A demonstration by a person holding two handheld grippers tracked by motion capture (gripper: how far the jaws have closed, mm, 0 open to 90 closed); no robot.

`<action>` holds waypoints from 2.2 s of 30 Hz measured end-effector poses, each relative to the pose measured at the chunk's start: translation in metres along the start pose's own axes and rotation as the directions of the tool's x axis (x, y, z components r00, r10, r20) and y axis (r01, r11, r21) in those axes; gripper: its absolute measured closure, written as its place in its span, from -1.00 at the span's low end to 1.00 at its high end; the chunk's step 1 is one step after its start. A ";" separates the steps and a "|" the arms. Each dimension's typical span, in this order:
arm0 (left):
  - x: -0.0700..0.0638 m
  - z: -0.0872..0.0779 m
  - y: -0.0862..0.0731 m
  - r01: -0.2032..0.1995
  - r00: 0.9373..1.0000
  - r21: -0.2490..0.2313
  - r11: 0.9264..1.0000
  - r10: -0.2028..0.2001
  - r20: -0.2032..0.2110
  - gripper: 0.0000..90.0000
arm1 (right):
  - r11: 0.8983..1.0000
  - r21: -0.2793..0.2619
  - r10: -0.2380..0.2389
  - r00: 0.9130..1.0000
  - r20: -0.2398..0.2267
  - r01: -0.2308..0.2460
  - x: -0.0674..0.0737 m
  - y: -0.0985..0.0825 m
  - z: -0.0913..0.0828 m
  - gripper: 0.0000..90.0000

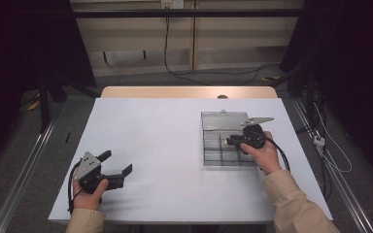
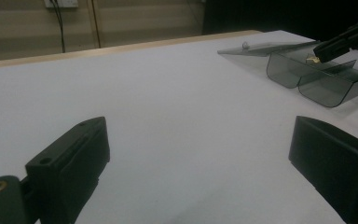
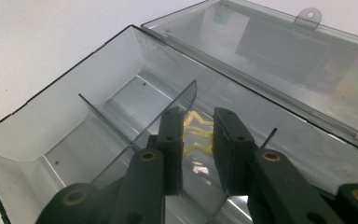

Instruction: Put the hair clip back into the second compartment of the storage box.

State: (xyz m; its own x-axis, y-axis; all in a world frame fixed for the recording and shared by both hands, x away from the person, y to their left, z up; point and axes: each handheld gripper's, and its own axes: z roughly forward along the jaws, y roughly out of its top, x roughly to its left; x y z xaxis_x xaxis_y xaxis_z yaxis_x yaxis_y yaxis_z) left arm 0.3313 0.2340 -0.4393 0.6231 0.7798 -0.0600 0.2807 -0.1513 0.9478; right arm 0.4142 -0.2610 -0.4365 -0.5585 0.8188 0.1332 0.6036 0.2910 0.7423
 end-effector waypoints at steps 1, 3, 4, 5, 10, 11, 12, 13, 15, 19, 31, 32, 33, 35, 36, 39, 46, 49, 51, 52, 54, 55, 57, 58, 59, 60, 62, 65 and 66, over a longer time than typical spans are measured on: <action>0.000 0.000 0.000 -0.001 1.000 0.000 1.000 0.001 0.000 -0.89 | 1.000 0.003 0.000 1.000 0.001 0.000 0.000 0.000 0.000 0.64; 0.000 0.000 0.000 0.000 1.000 0.002 1.000 0.000 0.002 -0.89 | 1.000 0.007 0.001 1.000 0.001 -0.001 0.000 0.000 0.001 0.64; 0.000 0.000 0.000 0.000 1.000 0.001 1.000 0.000 0.000 -0.89 | 1.000 0.008 0.002 1.000 -0.001 -0.002 0.001 0.000 0.001 0.64; 0.000 0.000 0.000 0.001 1.000 0.000 1.000 -0.001 0.000 -0.89 | 1.000 0.008 0.003 1.000 0.002 -0.003 0.001 0.000 0.001 0.64; 0.000 0.000 0.000 0.000 1.000 -0.001 1.000 0.000 -0.003 -0.89 | 1.000 0.015 -0.002 1.000 0.008 0.002 0.002 0.000 0.002 0.64; 0.000 0.000 0.000 0.001 1.000 -0.001 1.000 -0.001 -0.003 -0.89 | 1.000 0.014 -0.002 1.000 0.009 0.002 0.002 -0.001 0.002 0.63; 0.000 0.000 0.000 0.001 1.000 -0.001 1.000 -0.001 -0.003 -0.89 | 1.000 0.015 -0.002 1.000 0.009 0.002 0.002 -0.001 0.002 0.64; 0.000 0.000 0.000 0.000 1.000 -0.001 1.000 0.000 -0.003 -0.89 | 1.000 0.017 -0.001 1.000 0.008 0.001 0.002 -0.001 0.002 0.63; 0.000 0.000 0.000 0.001 1.000 -0.001 1.000 -0.001 -0.002 -0.89 | 1.000 0.022 -0.003 1.000 0.012 0.002 0.002 -0.001 0.003 0.64; 0.000 0.000 0.000 0.001 1.000 0.000 1.000 -0.001 -0.002 -0.89 | 1.000 0.020 0.002 1.000 0.014 -0.002 0.002 -0.001 0.003 0.64; 0.000 0.000 0.000 0.001 1.000 0.000 1.000 -0.001 -0.001 -0.89 | 1.000 0.021 0.010 1.000 0.016 -0.011 0.002 -0.001 0.003 0.63; 0.000 0.000 0.000 0.001 1.000 0.000 1.000 -0.001 0.000 -0.89 | 1.000 0.021 0.010 1.000 0.016 -0.010 0.002 -0.001 0.003 0.64; 0.000 0.000 0.000 0.000 1.000 0.000 1.000 0.000 0.000 -0.89 | 1.000 0.021 0.011 1.000 0.018 -0.012 0.002 -0.002 0.003 0.63; 0.000 0.000 0.000 0.001 1.000 0.000 1.000 -0.001 0.000 -0.89 | 1.000 0.023 0.018 1.000 0.018 -0.019 0.002 -0.002 0.003 0.63; 0.000 0.000 0.000 0.000 1.000 0.000 1.000 0.000 0.000 -0.89 | 0.999 0.023 0.022 1.000 0.019 -0.022 0.002 -0.002 0.003 0.63; 0.000 0.000 0.000 0.001 1.000 0.000 1.000 -0.001 0.000 -0.89 | 1.000 0.019 0.022 1.000 0.008 -0.022 0.002 -0.002 0.004 0.55; 0.000 0.000 0.000 0.001 1.000 0.000 1.000 -0.001 -0.001 -0.89 | 1.000 0.010 0.011 1.000 0.016 -0.011 0.004 -0.002 0.003 0.41; 0.000 0.000 0.000 0.001 1.000 -0.001 1.000 -0.001 0.000 -0.89 | 1.000 0.007 0.009 1.000 0.015 -0.009 0.006 -0.002 0.002 0.30; 0.000 0.000 0.000 0.001 1.000 -0.001 1.000 -0.001 0.000 -0.89 | 1.000 0.001 0.012 1.000 0.009 -0.012 0.007 -0.001 0.000 0.19; 0.000 0.000 0.000 0.002 1.000 0.000 1.000 -0.002 0.001 -0.89 | 1.000 -0.003 0.008 1.000 0.013 -0.008 0.008 -0.001 -0.001 0.11; -0.001 0.000 0.000 -0.001 1.000 -0.001 1.000 0.001 0.003 -0.89 | 1.000 -0.006 0.004 1.000 0.017 -0.003 0.009 0.000 -0.002 0.00; -0.001 0.000 0.000 0.001 1.000 -0.002 1.000 -0.001 0.004 -0.89 | 1.000 -0.005 0.003 1.000 0.015 -0.003 0.009 0.000 -0.003 -0.03; -0.001 0.001 0.000 0.000 1.000 -0.002 1.000 0.000 0.005 -0.89 | 1.000 -0.007 0.010 1.000 0.018 -0.010 0.010 0.000 -0.005 -0.17; -0.002 0.000 0.000 0.001 1.000 -0.002 1.000 -0.001 0.005 -0.89 | 1.000 -0.008 0.020 1.000 0.019 -0.020 0.010 0.000 -0.006 -0.23; -0.001 0.000 0.000 0.000 1.000 -0.001 1.000 0.000 0.005 -0.89 | 1.000 -0.007 0.027 0.999 0.017 -0.027 0.010 0.000 -0.007 -0.28; -0.001 0.000 0.000 -0.002 1.000 -0.001 1.000 0.002 0.005 -0.89 | 1.000 -0.010 0.027 0.999 0.018 -0.027 0.010 0.000 -0.008 -0.32; -0.001 0.000 0.000 -0.002 1.000 0.000 1.000 0.002 0.004 -0.89 | 0.999 -0.015 0.034 0.999 0.020 -0.033 0.010 0.000 -0.010 -0.40; -0.001 0.000 0.000 -0.001 1.000 0.000 1.000 0.001 0.005 -0.89 | 0.999 -0.023 0.032 0.999 0.013 -0.031 0.012 0.001 -0.014 -0.45; -0.002 0.000 0.000 -0.001 1.000 -0.001 1.000 0.001 0.005 -0.89 | 0.999 -0.023 0.027 1.000 0.012 -0.027 0.013 0.001 -0.015 -0.47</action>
State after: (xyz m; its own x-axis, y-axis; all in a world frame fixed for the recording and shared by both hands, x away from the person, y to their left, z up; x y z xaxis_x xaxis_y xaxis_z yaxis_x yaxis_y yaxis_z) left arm 0.3302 0.2328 -0.4391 0.6274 0.7763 -0.0606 0.2792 -0.1517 0.9482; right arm 0.3989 -0.2575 -0.4243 -0.5347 0.8325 0.1452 0.6051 0.2573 0.7534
